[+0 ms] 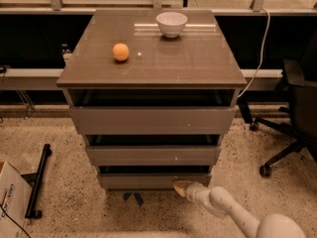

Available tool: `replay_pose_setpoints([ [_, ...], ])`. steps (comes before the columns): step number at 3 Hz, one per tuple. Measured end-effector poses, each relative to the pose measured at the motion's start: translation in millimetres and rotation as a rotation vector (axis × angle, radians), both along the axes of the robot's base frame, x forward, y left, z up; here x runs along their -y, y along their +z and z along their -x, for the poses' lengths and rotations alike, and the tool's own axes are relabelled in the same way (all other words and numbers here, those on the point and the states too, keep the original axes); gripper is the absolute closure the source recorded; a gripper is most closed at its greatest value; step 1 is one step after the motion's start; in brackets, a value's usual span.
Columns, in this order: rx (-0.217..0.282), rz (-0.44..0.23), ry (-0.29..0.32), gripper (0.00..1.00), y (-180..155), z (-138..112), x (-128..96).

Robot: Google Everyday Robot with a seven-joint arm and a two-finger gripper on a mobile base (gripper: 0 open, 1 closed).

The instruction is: Close bottom drawer

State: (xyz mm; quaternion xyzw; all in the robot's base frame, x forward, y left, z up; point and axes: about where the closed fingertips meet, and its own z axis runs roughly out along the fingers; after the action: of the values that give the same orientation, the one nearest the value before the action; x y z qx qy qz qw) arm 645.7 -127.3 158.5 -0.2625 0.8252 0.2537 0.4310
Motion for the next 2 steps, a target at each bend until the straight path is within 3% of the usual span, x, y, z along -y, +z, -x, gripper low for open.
replay_pose_setpoints([
  [2,-0.002,-0.003,0.005,0.04,-0.8,0.4,-4.5],
])
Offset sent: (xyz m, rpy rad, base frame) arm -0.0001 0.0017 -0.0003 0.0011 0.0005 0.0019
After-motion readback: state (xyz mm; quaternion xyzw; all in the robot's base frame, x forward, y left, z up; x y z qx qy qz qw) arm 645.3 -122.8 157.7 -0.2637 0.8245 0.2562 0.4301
